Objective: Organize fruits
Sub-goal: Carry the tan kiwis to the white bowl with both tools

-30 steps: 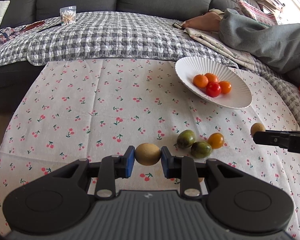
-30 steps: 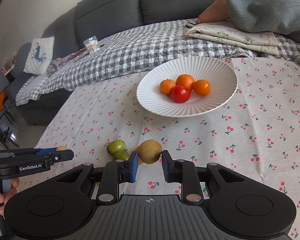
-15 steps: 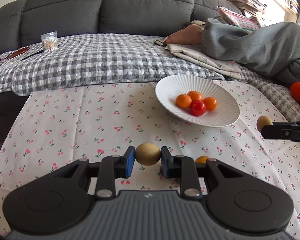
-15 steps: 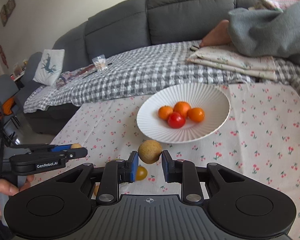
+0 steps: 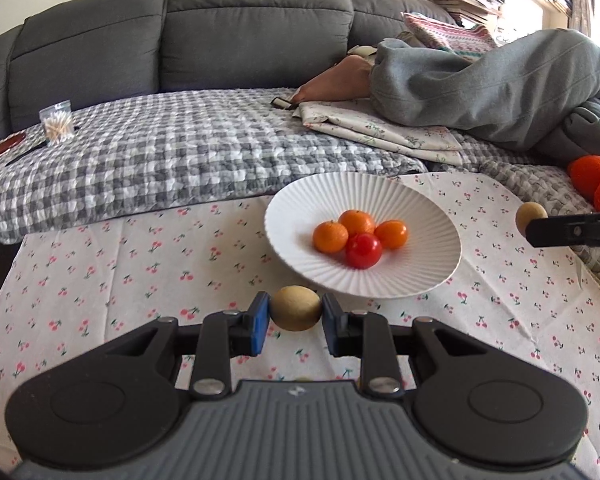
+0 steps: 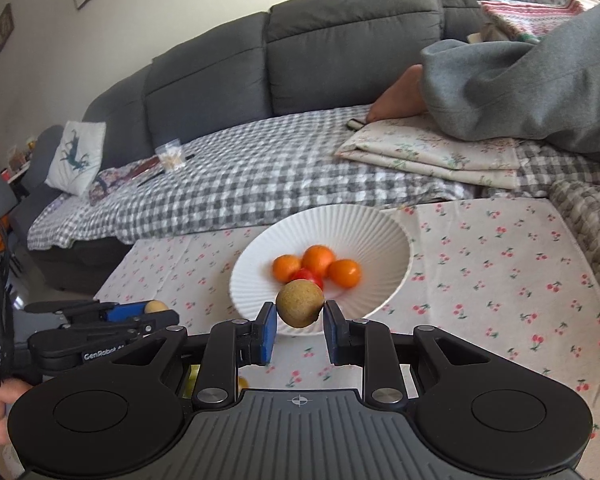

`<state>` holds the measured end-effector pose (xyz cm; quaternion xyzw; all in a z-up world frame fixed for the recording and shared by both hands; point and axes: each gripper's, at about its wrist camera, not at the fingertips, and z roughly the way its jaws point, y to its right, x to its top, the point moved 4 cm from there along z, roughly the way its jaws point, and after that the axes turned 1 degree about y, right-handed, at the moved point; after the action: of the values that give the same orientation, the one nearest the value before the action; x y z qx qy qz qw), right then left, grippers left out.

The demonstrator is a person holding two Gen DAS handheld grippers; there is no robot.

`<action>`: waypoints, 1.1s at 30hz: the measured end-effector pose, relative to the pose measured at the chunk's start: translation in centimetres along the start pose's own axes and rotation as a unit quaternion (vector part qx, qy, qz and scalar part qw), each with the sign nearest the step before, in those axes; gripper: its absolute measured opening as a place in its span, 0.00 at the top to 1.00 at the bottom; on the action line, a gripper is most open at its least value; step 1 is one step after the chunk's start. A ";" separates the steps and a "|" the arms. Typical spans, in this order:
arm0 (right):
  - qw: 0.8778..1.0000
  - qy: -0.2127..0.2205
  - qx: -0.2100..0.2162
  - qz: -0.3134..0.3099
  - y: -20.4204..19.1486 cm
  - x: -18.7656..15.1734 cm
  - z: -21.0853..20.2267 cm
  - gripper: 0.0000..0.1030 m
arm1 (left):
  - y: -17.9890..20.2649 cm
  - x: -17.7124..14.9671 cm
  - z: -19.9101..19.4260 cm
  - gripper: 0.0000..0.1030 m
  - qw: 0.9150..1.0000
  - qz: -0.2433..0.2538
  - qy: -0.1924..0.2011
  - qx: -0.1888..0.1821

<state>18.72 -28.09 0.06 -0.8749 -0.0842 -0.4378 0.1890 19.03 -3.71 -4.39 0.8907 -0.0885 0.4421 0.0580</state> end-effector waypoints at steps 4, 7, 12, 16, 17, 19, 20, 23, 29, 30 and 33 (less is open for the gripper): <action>1.000 -0.002 -0.016 0.010 1.8 0.5 0.6 0.76 | 0.9 0.9 1.0 0.75 1.000 0.009 0.008 -0.004; 0.999 -0.004 -0.025 0.021 3.0 0.8 1.1 0.76 | 1.5 1.6 1.9 0.75 1.000 0.011 0.012 -0.008; 0.999 -0.005 -0.040 0.036 4.4 1.1 2.2 0.76 | 2.2 2.3 3.9 0.75 1.000 0.019 0.009 -0.009; 0.998 -0.004 -0.047 0.046 5.2 1.4 3.1 0.76 | 2.4 2.5 5.6 0.75 1.000 0.022 0.002 -0.011; 0.998 -0.005 -0.048 0.047 5.4 1.4 3.3 0.76 | 2.5 2.5 5.9 0.75 1.000 0.024 0.001 -0.012; 0.998 -0.007 -0.053 0.044 5.5 1.3 4.0 0.76 | 2.7 2.6 6.6 0.75 0.999 0.029 -0.001 -0.013; 0.998 -0.009 -0.055 0.042 5.6 1.3 4.4 0.76 | 2.8 2.5 6.9 0.75 0.999 0.031 -0.003 -0.014; 0.998 -0.013 -0.057 0.036 5.5 1.3 5.3 0.76 | 2.9 2.4 7.6 0.75 0.999 0.036 -0.008 -0.019; 0.998 -0.020 -0.055 0.020 4.7 1.4 7.3 0.76 | 3.4 2.4 8.8 0.75 0.998 0.049 -0.017 -0.024; 0.998 -0.022 -0.054 0.018 4.5 1.4 7.7 0.76 | 3.5 2.3 9.1 0.75 0.998 0.049 -0.019 -0.023; 0.998 -0.029 -0.050 0.007 3.9 1.3 8.7 0.76 | 3.6 2.2 9.7 0.75 0.998 0.049 -0.025 -0.027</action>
<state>27.09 -28.14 -4.69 -0.8962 -0.0615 -0.4146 0.1454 27.11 -9.18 -8.35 0.8944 -0.1449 0.4192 0.0579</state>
